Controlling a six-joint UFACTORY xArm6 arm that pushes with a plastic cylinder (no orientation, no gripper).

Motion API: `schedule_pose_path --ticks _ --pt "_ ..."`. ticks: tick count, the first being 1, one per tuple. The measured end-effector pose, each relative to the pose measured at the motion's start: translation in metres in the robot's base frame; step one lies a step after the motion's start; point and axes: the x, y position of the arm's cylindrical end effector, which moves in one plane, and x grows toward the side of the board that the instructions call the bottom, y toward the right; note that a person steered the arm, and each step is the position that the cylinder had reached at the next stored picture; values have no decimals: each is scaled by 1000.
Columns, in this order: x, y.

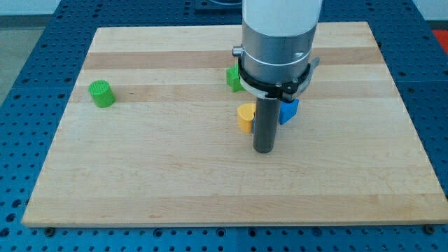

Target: Move the blue cube left to the blue traingle

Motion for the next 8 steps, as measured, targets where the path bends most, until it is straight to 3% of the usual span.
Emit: schedule_pose_path --ticks 8 --pt "-18 7"
